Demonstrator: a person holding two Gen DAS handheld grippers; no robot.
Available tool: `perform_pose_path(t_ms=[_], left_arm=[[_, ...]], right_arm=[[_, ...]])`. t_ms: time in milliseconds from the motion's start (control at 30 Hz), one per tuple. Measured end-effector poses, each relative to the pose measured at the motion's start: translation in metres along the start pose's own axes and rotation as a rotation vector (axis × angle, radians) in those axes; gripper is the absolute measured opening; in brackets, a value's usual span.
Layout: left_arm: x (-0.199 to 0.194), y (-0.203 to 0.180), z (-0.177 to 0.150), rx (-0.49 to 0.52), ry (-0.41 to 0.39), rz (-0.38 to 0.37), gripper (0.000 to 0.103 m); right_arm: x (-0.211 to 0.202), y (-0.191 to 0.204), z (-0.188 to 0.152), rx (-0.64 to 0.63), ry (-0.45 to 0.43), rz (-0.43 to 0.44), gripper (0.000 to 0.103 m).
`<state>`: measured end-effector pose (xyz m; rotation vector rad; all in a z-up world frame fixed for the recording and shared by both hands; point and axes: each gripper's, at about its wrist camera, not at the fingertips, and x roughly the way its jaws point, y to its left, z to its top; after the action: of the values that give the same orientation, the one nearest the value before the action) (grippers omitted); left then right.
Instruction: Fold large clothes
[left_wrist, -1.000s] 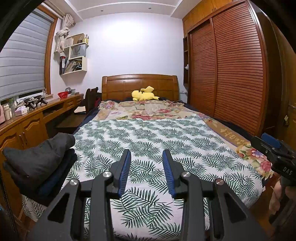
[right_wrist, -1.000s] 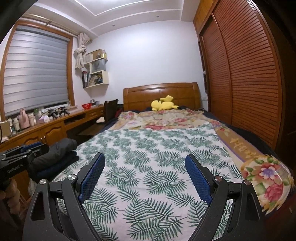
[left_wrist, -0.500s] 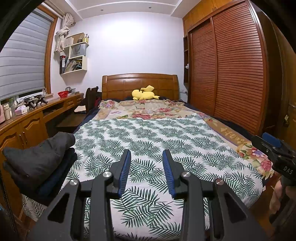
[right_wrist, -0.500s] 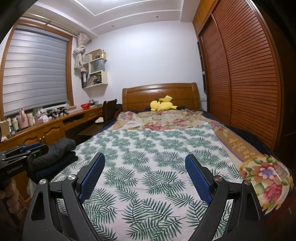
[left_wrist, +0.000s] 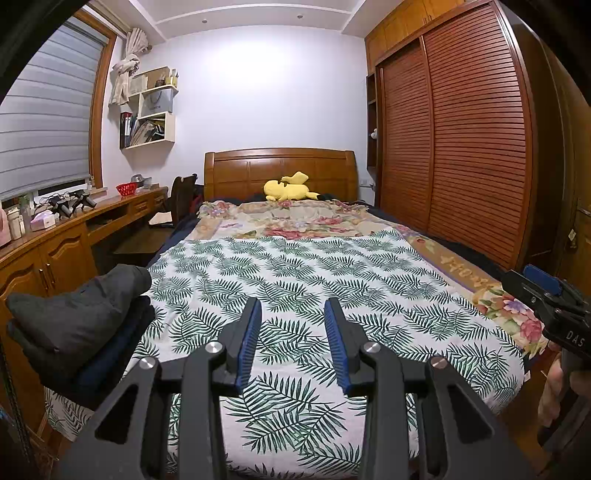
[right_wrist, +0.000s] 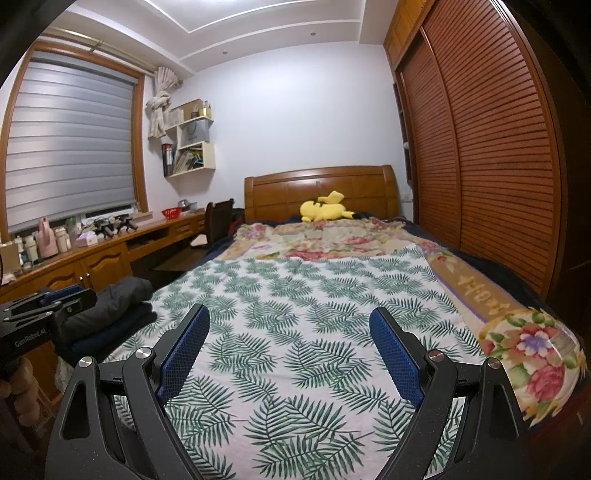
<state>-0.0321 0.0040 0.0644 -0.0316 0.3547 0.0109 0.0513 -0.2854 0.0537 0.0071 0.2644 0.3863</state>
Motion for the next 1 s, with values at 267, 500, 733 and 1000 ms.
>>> perform_pose_path(t_ms=[267,500,733,1000], left_arm=[[-0.0012,-0.0003,0.0014,0.000,-0.003,0.002,0.034],[-0.0019,0.0000,0.0015,0.000,-0.005,0.004,0.034],[-0.0067,-0.0008,0.0037,0.002,-0.013,0.005,0.034],[-0.0082,-0.0016,0.0039,0.003,-0.014,0.005,0.034]], right_arm=[[-0.0002,0.0005,-0.0011,0.000,-0.001,0.000,0.090],[0.0000,0.0005,-0.0013,0.000,-0.001,-0.001,0.090],[0.0001,0.0005,-0.0016,0.000,-0.001,0.000,0.090],[0.0007,0.0007,-0.0020,0.001,0.000,-0.001,0.090]])
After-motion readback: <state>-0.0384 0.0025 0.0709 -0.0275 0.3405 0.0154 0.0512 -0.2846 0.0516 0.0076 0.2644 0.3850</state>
